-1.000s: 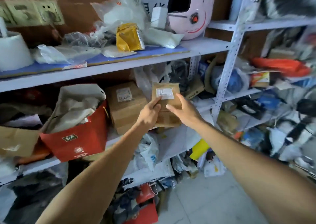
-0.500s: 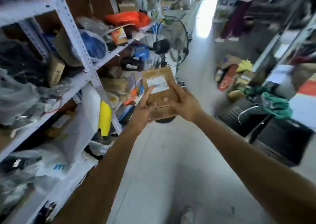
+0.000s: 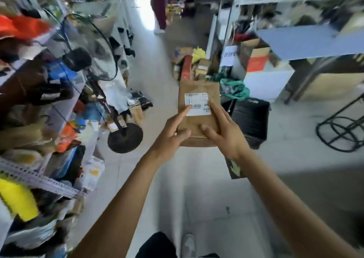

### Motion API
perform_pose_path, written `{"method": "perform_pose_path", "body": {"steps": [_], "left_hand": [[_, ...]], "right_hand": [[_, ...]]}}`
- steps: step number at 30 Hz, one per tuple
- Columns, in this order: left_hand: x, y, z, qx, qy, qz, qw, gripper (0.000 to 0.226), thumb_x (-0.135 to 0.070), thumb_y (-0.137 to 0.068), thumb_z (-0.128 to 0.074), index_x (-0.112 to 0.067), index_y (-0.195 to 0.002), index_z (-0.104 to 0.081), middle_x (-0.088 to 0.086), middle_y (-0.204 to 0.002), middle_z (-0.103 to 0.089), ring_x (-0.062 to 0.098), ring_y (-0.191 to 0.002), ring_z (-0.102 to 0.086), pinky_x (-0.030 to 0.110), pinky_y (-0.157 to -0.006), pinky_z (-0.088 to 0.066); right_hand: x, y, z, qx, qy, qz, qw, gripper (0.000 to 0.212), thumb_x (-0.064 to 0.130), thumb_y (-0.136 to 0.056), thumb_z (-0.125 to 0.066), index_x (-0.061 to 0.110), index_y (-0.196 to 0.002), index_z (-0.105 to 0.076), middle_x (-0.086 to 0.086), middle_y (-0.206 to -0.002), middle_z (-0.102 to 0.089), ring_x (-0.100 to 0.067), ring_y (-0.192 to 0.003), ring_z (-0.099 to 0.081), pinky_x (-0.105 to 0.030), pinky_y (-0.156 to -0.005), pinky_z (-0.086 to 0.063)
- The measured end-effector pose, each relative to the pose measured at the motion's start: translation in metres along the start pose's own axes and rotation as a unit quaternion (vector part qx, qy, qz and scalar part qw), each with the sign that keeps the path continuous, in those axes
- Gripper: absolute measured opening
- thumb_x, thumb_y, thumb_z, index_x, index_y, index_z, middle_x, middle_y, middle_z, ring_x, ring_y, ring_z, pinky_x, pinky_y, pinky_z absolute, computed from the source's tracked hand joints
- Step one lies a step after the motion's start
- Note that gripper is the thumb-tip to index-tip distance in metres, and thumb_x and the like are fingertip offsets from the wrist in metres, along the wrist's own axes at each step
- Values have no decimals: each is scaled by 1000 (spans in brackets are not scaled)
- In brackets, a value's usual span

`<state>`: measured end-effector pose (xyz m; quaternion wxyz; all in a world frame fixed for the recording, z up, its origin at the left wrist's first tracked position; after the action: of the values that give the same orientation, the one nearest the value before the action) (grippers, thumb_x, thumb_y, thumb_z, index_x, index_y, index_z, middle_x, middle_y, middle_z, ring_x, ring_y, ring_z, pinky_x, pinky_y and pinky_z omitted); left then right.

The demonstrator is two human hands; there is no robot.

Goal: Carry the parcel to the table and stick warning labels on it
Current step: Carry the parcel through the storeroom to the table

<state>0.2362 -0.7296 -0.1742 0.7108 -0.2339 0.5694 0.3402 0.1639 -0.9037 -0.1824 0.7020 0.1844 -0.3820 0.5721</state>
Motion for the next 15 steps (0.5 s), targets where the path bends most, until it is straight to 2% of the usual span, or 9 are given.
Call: {"method": "perform_pose_path", "body": {"steps": [2, 4, 6, 7, 9, 12, 15], "left_hand": [[-3, -24, -21, 51, -4, -10, 999, 71, -19, -93, -55, -52, -149, -25, -11, -159, -26, 9, -146, -30, 37, -118, -36], [-7, -50, -39, 114, 18, -20, 993, 81, -6, -94, -58, -52, -148, -20, -13, -162, -20, 8, -147, -29, 22, -109, -43], [-10, -80, -57, 175, 31, -19, 984, 85, 0, -92, -58, -55, -145, -20, -15, -161, -22, 4, -145, -34, 10, -99, -45], [-12, -95, -65, 195, 33, -20, 980, 86, 2, -91, -58, -57, -143, -23, -18, -160, -25, 1, -143, -37, 10, -97, -46], [-13, -124, -82, 213, 35, -27, 976, 88, 1, -86, -58, -56, -144, -26, -22, -157, -29, -3, -141, -38, 18, -103, -46], [-9, -174, -104, 222, 21, -48, 974, 89, -2, -77, -59, -49, -147, -31, -19, -160, -27, 2, -146, -30, 36, -117, -38], [-8, -226, -127, 265, 8, -45, 963, 88, -5, -73, -59, -50, -144, -36, -14, -159, -31, 7, -147, -31, 44, -119, -34]], "right_hand": [[-20, 4, 20, -28, -14, -29, 999, 72, 47, -89, -60, 45, -149, -20, 12, -158, -27, -6, -135, -37, -26, -106, -35], [-38, 8, 37, -54, -29, -55, 997, 73, 45, -88, -63, 46, -148, -21, 14, -157, -28, 1, -132, -36, -22, -106, -35], [-56, 7, 52, -88, -51, -79, 992, 74, 42, -87, -65, 44, -149, -24, 16, -157, -29, 4, -134, -35, -19, -108, -35], [-64, 5, 59, -105, -56, -90, 989, 75, 42, -86, -66, 45, -148, -24, 17, -156, -29, 3, -135, -35, -20, -108, -36], [-82, -3, 72, -129, -56, -114, 983, 76, 42, -85, -68, 48, -147, -24, 19, -156, -27, 0, -136, -37, -22, -105, -38], [-111, -22, 84, -161, -65, -144, 974, 77, 41, -86, -68, 50, -147, -21, 18, -156, -22, -1, -136, -35, -21, -102, -37], [-139, -42, 93, -181, -84, -181, 963, 80, 41, -86, -68, 47, -148, -19, 15, -156, -24, 1, -139, -30, -18, -105, -33]]}}
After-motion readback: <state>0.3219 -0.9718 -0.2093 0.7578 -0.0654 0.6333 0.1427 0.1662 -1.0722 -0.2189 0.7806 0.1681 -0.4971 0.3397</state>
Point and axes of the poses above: each hand's wrist, its own y-axis away from the middle knuckle, its own z-axis out of the back of the hand, x = y × z, the point moved 2 cm from there along -y, towards the middle knuckle
